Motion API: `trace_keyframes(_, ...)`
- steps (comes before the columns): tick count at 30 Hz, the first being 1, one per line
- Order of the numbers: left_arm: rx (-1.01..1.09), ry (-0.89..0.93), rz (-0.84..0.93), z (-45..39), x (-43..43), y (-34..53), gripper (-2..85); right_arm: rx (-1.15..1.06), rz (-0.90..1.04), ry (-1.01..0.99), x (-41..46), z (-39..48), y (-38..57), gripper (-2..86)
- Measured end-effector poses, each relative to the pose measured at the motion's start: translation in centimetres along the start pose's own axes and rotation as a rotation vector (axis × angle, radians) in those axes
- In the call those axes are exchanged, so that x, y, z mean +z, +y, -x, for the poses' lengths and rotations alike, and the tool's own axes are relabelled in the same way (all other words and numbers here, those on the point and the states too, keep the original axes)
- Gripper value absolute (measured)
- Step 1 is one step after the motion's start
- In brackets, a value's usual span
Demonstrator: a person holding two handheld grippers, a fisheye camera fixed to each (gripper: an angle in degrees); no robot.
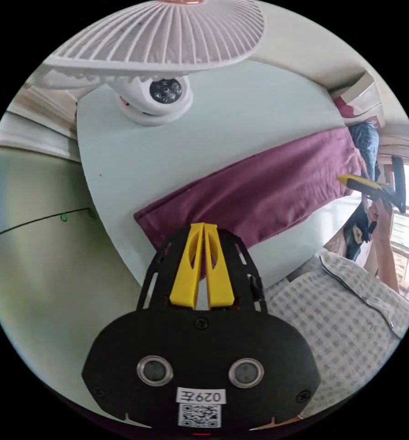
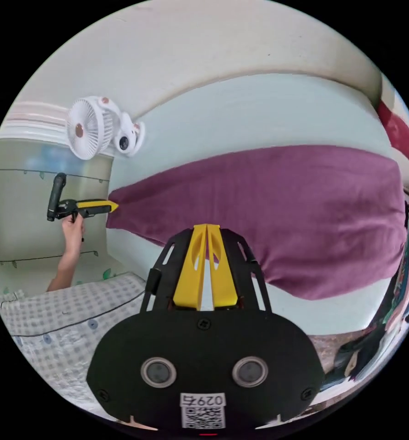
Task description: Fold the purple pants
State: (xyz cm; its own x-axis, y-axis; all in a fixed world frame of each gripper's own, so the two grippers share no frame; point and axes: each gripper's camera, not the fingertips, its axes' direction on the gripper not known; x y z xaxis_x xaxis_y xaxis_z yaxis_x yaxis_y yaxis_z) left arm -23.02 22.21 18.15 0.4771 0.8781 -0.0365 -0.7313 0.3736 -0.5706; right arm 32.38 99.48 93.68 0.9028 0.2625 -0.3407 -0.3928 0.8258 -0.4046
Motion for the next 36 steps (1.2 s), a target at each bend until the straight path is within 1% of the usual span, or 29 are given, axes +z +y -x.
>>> trace_keyframes(1,0.015,-0.061,-0.006,0.0,0.3,0.9,-1.0,-0.015,0.121,0.078,3.4,1.5,-1.1,-0.5)
trace_keyframes(2,-0.081,-0.124,0.006,1.1,0.6,2.2,-1.0,-0.03,0.113,0.122,4.1,2.9,-1.4,-0.5)
trace_keyframes(3,-0.097,-0.143,0.034,1.6,1.0,2.8,-1.0,-0.012,0.116,0.145,4.1,3.4,-1.6,-0.5)
trace_keyframes(4,-0.097,-0.093,0.016,2.4,1.1,4.4,-1.0,-0.022,0.146,0.134,3.9,4.8,-2.0,-0.5)
trace_keyframes(6,-0.157,-0.019,-0.054,3.7,0.6,7.4,-1.0,-0.135,0.065,0.068,2.1,8.7,-2.0,-0.4)
trace_keyframes(7,-0.172,0.038,-0.088,4.1,0.5,9.2,-1.0,-0.221,0.035,0.043,1.4,11.9,-2.1,-0.2)
trace_keyframes(9,-0.212,0.098,-0.124,4.7,0.9,11.8,-1.0,-0.349,0.075,0.008,2.0,17.3,-2.8,0.1)
trace_keyframes(11,-0.278,0.169,-0.166,5.3,1.9,15.1,-1.0,-0.517,0.152,-0.06,4.7,24.5,-3.1,1.2)
trace_keyframes(12,-0.294,0.191,-0.177,5.4,2.2,16.0,-1.0,-0.557,0.169,-0.07,5.5,26.3,-3.0,1.8)
trace_keyframes(14,-0.345,0.3,-0.236,5.7,3.5,19.7,-1.0,-0.695,0.213,-0.046,8.5,32.8,-2.1,5.8)
trace_keyframes(15,-0.352,0.325,-0.249,5.7,3.8,20.6,-1.0,-0.726,0.216,-0.03,9.1,34.2,-1.8,7.2)
trace_keyframes(17,-0.408,0.379,-0.283,5.8,5.2,24.5,-1.0,-0.795,0.199,0.076,11.3,38.3,-0.9,9.5)
trace_keyframes(19,-0.43,0.436,-0.318,5.6,6.3,27.3,-1.0,-0.813,0.232,0.131,13.0,40.0,-0.8,10.6)
trace_keyframes(21,-0.448,0.49,-0.33,5.3,7.7,29.8,-1.0,-0.799,0.339,0.174,15.5,40.5,-0.9,10.5)
trace_keyframes(22,-0.467,0.504,-0.326,5.1,8.7,31.2,-1.0,-0.818,0.245,0.245,14.7,41.0,-0.7,9.4)
trace_keyframes(23,-0.489,0.51,-0.32,5.0,9.6,32.6,-1.0,-0.822,0.249,0.333,14.9,41.1,-0.6,7.8)
trace_keyframes(25,-0.526,0.526,-0.326,4.8,10.8,34.5,-1.0,-0.864,0.211,0.419,14.2,41.3,-0.1,6.3)
trace_keyframes(27,-0.556,0.567,-0.346,4.7,12.0,35.9,-1.0,-0.89,0.211,0.463,13.5,41.1,0.1,5.3)
trace_keyframes(29,-0.572,0.631,-0.369,4.8,13.4,36.8,-1.0,-0.85,0.215,0.479,12.0,40.1,-0.5,3.3)
trace_keyframes(31,-0.57,0.666,-0.377,4.8,14.0,36.9,-1.0,-0.813,0.212,0.437,10.2,38.4,-1.3,2.3)
trace_keyframes(33,-0.55,0.695,-0.398,4.7,14.0,36.6,-1.0,-0.717,0.243,0.285,7.5,35.4,-3.2,1.8)
trace_keyframes(34,-0.529,0.7,-0.403,4.6,13.8,36.2,-1.0,-0.633,0.256,0.124,4.9,32.5,-4.8,1.7)
trace_keyframes(35,-0.506,0.695,-0.392,4.4,13.7,35.5,-1.0,-0.562,0.213,-0.054,1.3,29.1,-6.2,1.5)
trace_keyframes(36,-0.494,0.691,-0.383,4.3,13.7,35.1,-1.0,-0.536,0.182,-0.142,-0.7,27.2,-6.7,1.4)
